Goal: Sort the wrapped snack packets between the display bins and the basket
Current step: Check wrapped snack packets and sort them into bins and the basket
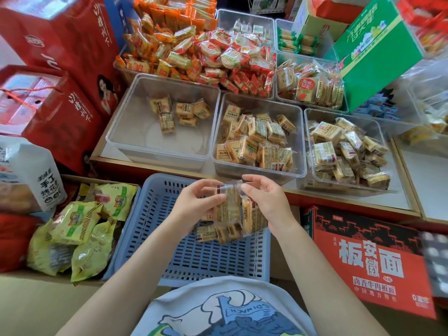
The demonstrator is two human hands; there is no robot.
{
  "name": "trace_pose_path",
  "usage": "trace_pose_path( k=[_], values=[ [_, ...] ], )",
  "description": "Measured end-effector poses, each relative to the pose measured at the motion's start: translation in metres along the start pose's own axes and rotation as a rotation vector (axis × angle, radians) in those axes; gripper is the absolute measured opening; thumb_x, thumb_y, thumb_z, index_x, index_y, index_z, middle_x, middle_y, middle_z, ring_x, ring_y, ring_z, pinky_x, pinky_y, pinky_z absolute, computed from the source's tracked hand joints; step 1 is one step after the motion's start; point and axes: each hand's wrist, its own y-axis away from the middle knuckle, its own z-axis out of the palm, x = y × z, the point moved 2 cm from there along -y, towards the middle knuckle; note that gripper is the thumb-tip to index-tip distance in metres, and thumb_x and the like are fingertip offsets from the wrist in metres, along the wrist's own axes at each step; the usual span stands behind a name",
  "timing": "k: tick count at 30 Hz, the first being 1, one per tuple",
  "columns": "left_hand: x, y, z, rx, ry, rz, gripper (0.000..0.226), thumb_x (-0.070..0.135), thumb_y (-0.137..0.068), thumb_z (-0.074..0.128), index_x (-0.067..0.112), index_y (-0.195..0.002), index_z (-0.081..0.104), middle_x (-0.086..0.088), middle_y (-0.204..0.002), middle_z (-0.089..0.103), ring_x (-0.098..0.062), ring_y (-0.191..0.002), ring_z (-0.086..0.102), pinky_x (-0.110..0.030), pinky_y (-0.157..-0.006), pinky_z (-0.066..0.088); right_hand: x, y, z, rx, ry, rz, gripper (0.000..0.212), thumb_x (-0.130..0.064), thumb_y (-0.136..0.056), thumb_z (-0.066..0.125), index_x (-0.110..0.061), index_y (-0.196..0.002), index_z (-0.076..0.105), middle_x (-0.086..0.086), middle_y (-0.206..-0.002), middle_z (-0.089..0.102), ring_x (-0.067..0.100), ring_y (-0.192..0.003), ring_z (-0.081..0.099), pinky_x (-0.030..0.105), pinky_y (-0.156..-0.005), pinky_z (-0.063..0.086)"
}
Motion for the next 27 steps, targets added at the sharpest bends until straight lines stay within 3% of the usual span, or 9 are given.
trace_pose_path(
  k=[3,8,12,15,17,19,22,27],
  values=[
    [-0.004,-0.006,-0.005,0.201,0.141,-0.033,0.029,0.014,-0.089,0.078,0.011,-0.116,0.069,-0.011,-0.106,0.077,-0.023,-0.093,0.077,-0.031,-0.071,0.061,-0.002,0.001,-0.002,-0.048,0.069,-0.031,0.022,-0.020,-0.093,0.073,-0.023,-0.114,0.071,-0.003,-0.099,0.071,0.006,-0.089,0.067,0.011,-0.064,0.051],
    [-0.002,-0.017,-0.002,0.332,0.216,-0.084,0.032,0.018,-0.090,0.077,0.004,-0.117,0.065,-0.014,-0.105,0.076,-0.018,-0.080,0.077,-0.024,-0.063,0.059,0.003,-0.001,0.006,-0.102,0.177,-0.056,0.010,-0.020,-0.091,0.075,-0.018,-0.101,0.074,0.001,-0.096,0.074,0.004,-0.083,0.067,0.016,-0.068,0.054],
    [-0.003,-0.018,-0.001,0.267,0.135,-0.141,0.039,0.026,-0.094,0.073,0.005,-0.125,0.061,-0.011,-0.102,0.076,-0.011,-0.075,0.075,-0.026,-0.069,0.060,0.001,-0.007,0.006,-0.048,0.154,-0.087,0.006,-0.017,-0.091,0.075,-0.011,-0.091,0.074,0.008,-0.088,0.076,0.014,-0.078,0.067,0.020,-0.067,0.054],
    [-0.001,-0.017,0.000,0.151,-0.044,-0.117,0.044,0.042,-0.099,0.062,0.028,-0.140,0.053,0.002,-0.123,0.067,-0.012,-0.107,0.069,-0.036,-0.093,0.056,-0.004,-0.009,0.006,-0.074,0.170,-0.081,0.007,-0.018,-0.093,0.073,-0.012,-0.090,0.074,0.006,-0.088,0.077,0.020,-0.083,0.071,0.026,-0.074,0.057],
    [0.005,-0.011,0.003,0.007,-0.140,-0.019,0.041,0.052,-0.094,0.061,0.037,-0.132,0.062,0.010,-0.132,0.065,-0.009,-0.119,0.061,-0.032,-0.097,0.049,-0.007,-0.010,0.004,-0.091,0.137,-0.069,0.006,-0.018,-0.093,0.073,-0.013,-0.089,0.074,0.005,-0.086,0.077,0.019,-0.081,0.072,0.029,-0.075,0.058],
    [0.009,-0.007,0.006,-0.093,-0.119,0.045,0.041,0.043,-0.083,0.074,0.034,-0.123,0.069,0.008,-0.120,0.073,-0.010,-0.110,0.068,-0.029,-0.094,0.053,-0.009,-0.012,0.001,-0.096,0.107,-0.051,0.006,-0.018,-0.092,0.073,-0.012,-0.090,0.074,0.004,-0.085,0.077,0.012,-0.075,0.069,0.023,-0.069,0.056],
    [0.012,-0.008,0.008,-0.013,-0.158,0.120,0.039,0.018,-0.078,0.087,0.026,-0.114,0.075,0.005,-0.103,0.079,-0.012,-0.094,0.075,-0.026,-0.083,0.059,-0.010,-0.017,-0.001,-0.094,0.081,-0.018,0.006,-0.019,-0.092,0.074,-0.013,-0.090,0.075,0.009,-0.089,0.077,0.014,-0.077,0.070,0.026,-0.074,0.057],
    [0.013,-0.011,0.006,0.072,-0.159,0.139,0.033,0.023,-0.074,0.088,0.024,-0.105,0.077,0.004,-0.092,0.080,-0.011,-0.088,0.076,-0.020,-0.076,0.058,-0.013,-0.020,-0.002,-0.162,0.089,-0.038,0.005,-0.012,-0.091,0.074,-0.016,-0.096,0.074,0.000,-0.089,0.075,0.008,-0.081,0.069,0.021,-0.073,0.057]
  ],
)
